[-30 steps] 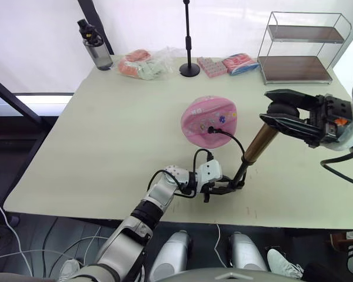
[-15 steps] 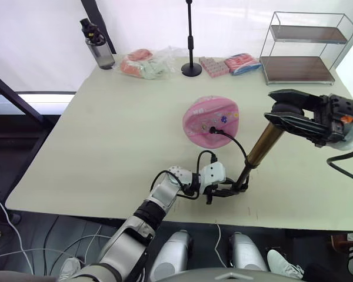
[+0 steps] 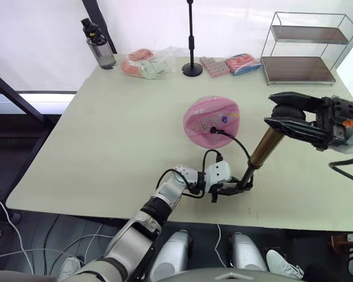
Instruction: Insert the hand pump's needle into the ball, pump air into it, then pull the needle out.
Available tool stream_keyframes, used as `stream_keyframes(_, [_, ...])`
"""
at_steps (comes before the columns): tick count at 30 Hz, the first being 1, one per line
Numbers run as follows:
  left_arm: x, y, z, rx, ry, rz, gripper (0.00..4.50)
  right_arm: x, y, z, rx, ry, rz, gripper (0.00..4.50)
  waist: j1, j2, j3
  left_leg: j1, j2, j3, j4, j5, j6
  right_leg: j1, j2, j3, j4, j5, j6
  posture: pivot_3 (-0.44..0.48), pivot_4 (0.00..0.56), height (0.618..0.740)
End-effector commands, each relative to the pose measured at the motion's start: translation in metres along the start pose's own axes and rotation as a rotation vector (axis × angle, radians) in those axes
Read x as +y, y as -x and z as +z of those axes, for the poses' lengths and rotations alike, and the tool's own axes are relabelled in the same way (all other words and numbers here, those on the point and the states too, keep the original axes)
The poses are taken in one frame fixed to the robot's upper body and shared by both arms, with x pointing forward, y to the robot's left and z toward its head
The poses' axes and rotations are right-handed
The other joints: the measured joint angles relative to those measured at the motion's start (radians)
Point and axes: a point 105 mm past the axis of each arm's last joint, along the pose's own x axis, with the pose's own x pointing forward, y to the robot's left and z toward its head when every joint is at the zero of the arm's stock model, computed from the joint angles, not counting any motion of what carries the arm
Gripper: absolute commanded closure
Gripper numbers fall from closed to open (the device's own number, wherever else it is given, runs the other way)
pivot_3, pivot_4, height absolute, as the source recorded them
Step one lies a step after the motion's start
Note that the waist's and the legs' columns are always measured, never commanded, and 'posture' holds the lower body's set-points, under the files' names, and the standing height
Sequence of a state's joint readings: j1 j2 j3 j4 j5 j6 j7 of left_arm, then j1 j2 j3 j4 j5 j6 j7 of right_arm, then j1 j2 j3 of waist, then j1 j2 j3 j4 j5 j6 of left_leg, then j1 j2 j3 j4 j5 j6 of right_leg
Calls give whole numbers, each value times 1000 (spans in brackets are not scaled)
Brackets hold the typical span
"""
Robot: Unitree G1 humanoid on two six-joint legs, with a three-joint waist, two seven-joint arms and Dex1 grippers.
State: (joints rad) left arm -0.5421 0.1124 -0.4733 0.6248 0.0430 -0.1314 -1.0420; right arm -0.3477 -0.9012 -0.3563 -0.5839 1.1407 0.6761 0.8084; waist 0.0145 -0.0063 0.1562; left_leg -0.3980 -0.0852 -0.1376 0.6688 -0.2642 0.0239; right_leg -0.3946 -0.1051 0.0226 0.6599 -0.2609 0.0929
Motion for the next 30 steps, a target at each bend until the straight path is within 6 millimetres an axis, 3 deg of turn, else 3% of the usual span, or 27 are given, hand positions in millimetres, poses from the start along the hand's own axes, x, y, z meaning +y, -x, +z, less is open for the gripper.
stream_keyframes(1, [-10, -2, -29, 110, 47, -18, 3422, 10, 1, 13, -35, 92, 5, 2480, 0, 0, 0, 0, 0, 0, 0, 0, 0, 0, 0, 0, 0, 0, 0, 0, 150, 736])
stream_keyframes(7, [-12, -1, -33, 116, 39, -20, 3422, 24, 2, -6, 20, 71, 15, 2480, 0, -2, -1, 1, 0, -1, 0, 0, 0, 1, 0, -1, 0, 0, 0, 0, 150, 736])
stream_keyframes(13, [-12, 0, -35, 122, 24, -23, 3422, 26, 2, -14, 14, 35, -2, 2480, 0, -3, -2, 1, 0, 0, 0, 0, 0, 2, 0, -1, 0, 0, 0, 0, 150, 736])
stream_keyframes(23, [-14, 1, -38, 127, 21, -22, 3422, 21, 6, -56, 72, -24, -60, 2480, 0, -9, -7, 2, 0, -1, 0, 0, 0, 3, 0, -1, -1, 0, 0, 0, 150, 736])
stream_keyframes(30, [-13, 2, -39, 129, 25, -14, 3422, 29, 3, -94, 81, -121, -60, 2480, -1, -11, -9, 4, 0, -1, 0, 0, 0, 4, 0, -1, -1, 0, 0, 0, 150, 736])
